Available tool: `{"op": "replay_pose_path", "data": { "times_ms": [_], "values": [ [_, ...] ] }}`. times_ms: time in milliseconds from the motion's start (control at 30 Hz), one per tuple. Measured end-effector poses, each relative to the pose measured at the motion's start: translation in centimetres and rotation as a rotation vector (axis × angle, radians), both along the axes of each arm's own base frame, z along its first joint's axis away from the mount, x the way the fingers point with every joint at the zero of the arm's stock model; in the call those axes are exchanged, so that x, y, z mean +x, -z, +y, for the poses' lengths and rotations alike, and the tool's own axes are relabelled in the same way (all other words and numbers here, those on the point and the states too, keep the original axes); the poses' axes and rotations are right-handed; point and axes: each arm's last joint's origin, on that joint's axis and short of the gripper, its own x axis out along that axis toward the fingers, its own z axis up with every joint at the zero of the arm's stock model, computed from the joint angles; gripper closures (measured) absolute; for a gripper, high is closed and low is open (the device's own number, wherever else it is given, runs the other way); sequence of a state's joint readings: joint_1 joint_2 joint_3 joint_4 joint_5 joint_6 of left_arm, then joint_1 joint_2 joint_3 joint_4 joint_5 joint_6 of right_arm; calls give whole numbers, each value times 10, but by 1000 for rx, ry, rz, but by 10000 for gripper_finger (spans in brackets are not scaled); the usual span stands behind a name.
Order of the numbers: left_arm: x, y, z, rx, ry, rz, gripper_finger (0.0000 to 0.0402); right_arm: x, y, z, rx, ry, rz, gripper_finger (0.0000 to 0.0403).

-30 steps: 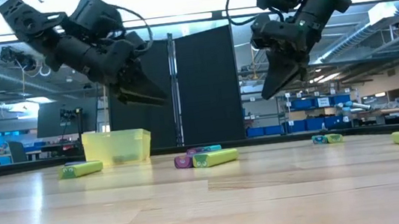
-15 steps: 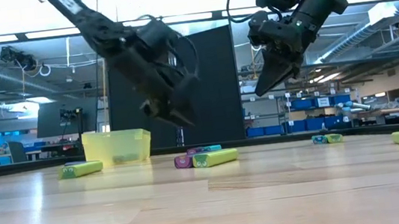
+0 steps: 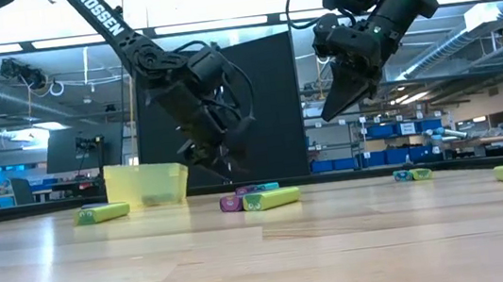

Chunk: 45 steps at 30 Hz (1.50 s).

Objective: Sort blocks
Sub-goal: Put the top purple block into the blue bin

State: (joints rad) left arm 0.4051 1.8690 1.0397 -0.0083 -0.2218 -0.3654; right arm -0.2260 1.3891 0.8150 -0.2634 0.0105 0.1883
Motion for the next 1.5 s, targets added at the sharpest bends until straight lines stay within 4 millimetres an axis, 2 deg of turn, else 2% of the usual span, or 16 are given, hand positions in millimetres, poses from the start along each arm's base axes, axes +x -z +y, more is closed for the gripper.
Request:
{"op": "replay_pose_path", "data": {
  "times_ms": [233, 400, 500, 633, 1000, 1267, 1500],
  "values": [
    [0, -2, -5, -60, 29, 17, 128, 0, 0, 0, 10, 11, -2, 349],
    [12, -28, -6, -29, 53, -44, 128, 0, 0, 0, 8, 8, -2, 349],
    [10, -26, -7, -56, 52, 16, 128, 0, 0, 0, 6, 5, -1, 351],
    [11, -29, -5, -62, 27, -8, 128, 0, 0, 0, 0, -1, -1, 349],
    [9, 2, 11, -115, -57, 46, 128, 1, 0, 0, -2, -1, -7, 350],
    [13, 7, 13, -109, -52, 23, 128, 1, -1, 0, -2, -1, -8, 350],
    [12, 15, 14, -91, -53, 72, 129, 1, -1, 0, -2, -2, -8, 353]
  ]
}}
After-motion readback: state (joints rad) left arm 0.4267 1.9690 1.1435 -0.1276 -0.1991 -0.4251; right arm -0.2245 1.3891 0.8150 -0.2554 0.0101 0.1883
